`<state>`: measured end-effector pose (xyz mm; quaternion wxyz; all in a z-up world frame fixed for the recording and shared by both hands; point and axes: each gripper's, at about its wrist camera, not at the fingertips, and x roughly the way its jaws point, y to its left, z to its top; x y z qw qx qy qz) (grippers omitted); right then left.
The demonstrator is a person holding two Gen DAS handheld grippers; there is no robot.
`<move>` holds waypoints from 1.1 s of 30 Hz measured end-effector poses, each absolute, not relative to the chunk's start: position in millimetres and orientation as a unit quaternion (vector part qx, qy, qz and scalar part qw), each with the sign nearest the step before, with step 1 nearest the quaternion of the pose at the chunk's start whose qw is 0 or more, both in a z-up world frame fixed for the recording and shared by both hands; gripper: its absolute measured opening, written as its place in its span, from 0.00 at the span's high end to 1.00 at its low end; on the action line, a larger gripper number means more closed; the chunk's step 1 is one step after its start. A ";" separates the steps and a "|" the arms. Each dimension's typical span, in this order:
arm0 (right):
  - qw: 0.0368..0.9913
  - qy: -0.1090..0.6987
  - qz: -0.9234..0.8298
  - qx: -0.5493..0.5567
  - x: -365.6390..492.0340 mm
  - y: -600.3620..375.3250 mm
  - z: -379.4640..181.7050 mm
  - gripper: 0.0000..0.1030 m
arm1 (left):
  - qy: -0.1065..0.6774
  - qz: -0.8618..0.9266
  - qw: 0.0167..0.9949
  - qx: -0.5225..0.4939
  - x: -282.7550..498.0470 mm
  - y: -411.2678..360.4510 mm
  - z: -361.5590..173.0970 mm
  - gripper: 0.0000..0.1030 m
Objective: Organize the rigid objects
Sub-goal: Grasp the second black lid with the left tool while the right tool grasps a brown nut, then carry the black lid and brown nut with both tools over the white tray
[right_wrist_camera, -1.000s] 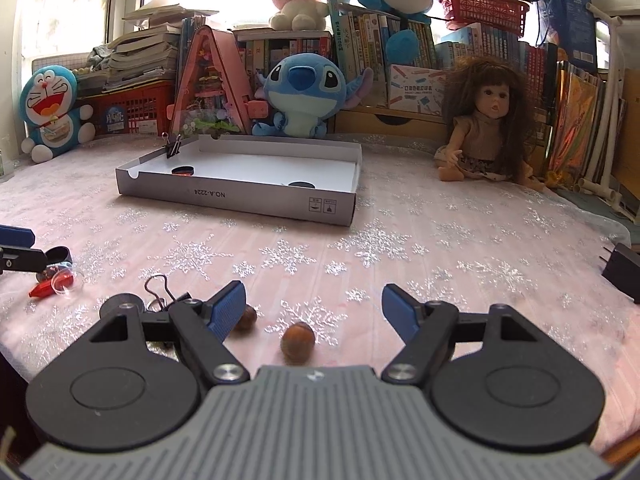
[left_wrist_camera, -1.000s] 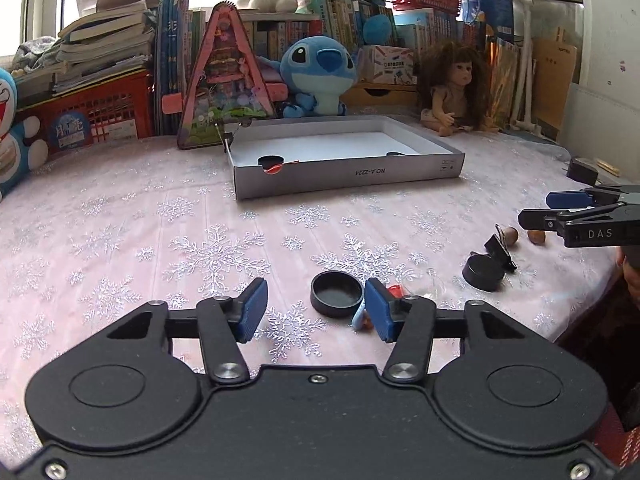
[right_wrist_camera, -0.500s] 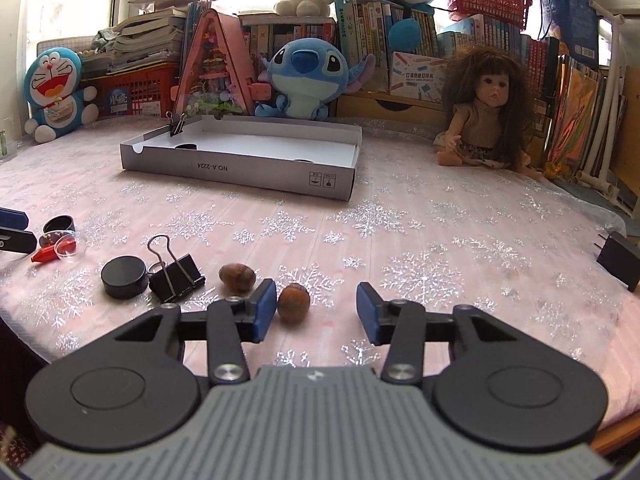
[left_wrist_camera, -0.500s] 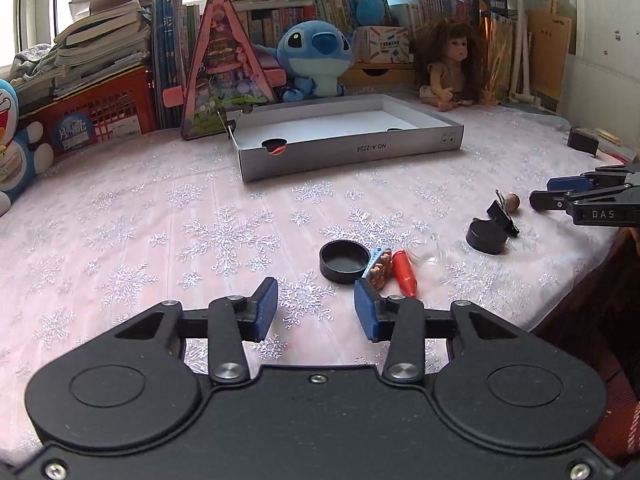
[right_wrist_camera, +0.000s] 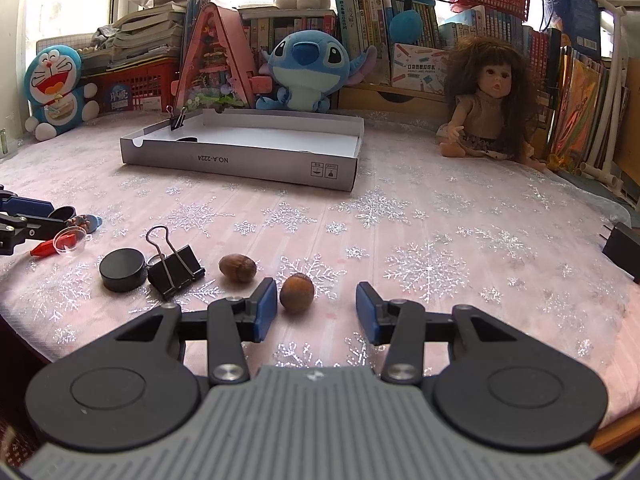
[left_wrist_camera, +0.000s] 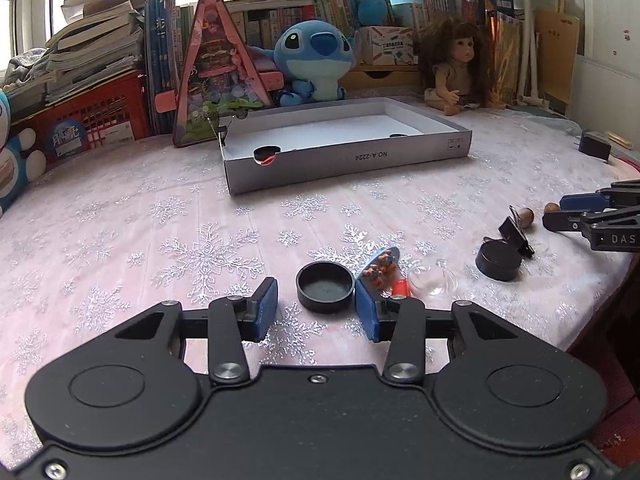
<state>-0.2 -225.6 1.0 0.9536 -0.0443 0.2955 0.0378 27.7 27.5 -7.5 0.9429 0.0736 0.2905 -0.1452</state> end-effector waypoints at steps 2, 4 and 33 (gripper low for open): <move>0.953 0.296 0.035 -0.048 2.3 -225.4 1.0 0.41 | 0.292 -0.139 0.944 0.070 30.6 28.0 -8.4 0.60; 0.953 0.297 0.030 -0.049 4.3 -225.8 0.9 0.41 | 0.293 -0.134 0.944 0.065 32.5 29.5 -9.0 0.60; 0.956 0.288 0.038 -0.040 5.2 -224.2 1.5 0.78 | 0.298 -0.104 0.948 0.035 42.5 40.7 -4.1 0.71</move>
